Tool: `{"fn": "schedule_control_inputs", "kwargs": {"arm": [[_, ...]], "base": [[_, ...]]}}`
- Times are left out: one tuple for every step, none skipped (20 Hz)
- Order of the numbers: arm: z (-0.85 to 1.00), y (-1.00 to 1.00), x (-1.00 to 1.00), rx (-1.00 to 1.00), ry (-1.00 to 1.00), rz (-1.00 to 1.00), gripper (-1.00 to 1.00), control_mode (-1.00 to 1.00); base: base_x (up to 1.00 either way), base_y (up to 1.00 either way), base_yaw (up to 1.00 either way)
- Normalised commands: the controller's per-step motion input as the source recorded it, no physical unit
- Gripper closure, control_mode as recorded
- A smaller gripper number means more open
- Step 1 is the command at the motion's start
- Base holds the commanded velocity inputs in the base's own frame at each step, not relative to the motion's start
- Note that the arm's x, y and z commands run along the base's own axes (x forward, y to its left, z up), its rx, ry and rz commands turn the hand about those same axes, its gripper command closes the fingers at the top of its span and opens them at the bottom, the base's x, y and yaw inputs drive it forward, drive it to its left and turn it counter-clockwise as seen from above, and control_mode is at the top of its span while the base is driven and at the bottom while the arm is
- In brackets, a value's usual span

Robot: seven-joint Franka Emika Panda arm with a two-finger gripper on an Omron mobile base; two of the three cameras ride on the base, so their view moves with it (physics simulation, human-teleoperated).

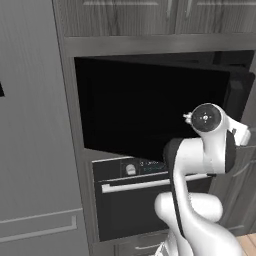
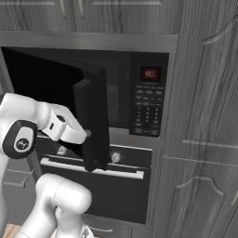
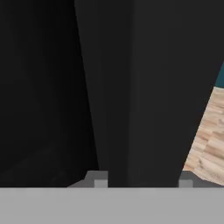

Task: Place the sponge inside the microwave to prepare for sanitizing.

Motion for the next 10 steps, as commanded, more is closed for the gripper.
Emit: {"fn": "schedule_control_inputs", "kwargs": {"arm": [[-0.10,0.56,-0.23,-0.01,-0.27,-0.21,1.00,-1.00],[-0.11,0.62,-0.24,-0.02,-0.25,-0.20,1.00,-1.00],[-0.13,0.66,-0.26,-0.02,-0.25,-0.20,1.00,-1.00],[-0.16,0.67,-0.26,-0.02,-0.26,-0.19,1.00,-1.00],[-0.15,0.67,-0.26,-0.02,-0.26,-0.19,1.00,-1.00],[-0.16,0.68,-0.25,-0.02,-0.26,-0.19,-1.00,-1.00],[-0.16,0.63,-0.20,-0.01,-0.26,-0.18,-1.00,-1.00],[-0.06,0.46,-0.11,0.00,-0.23,-0.15,-1.00,-1.00],[0.00,0.11,0.00,0.00,-0.15,-0.07,-1.00,-1.00],[0.00,0.00,-0.09,0.00,-0.15,-0.01,-1.00,-1.00]], "base": [[0.00,0.00,0.00],[0.00,0.00,0.00],[0.00,0.00,0.00],[0.00,0.00,0.00],[0.00,0.00,0.00],[0.00,0.00,0.00],[0.00,0.00,0.00],[0.00,0.00,0.00],[0.00,0.00,0.00],[0.00,0.00,0.00]]}}
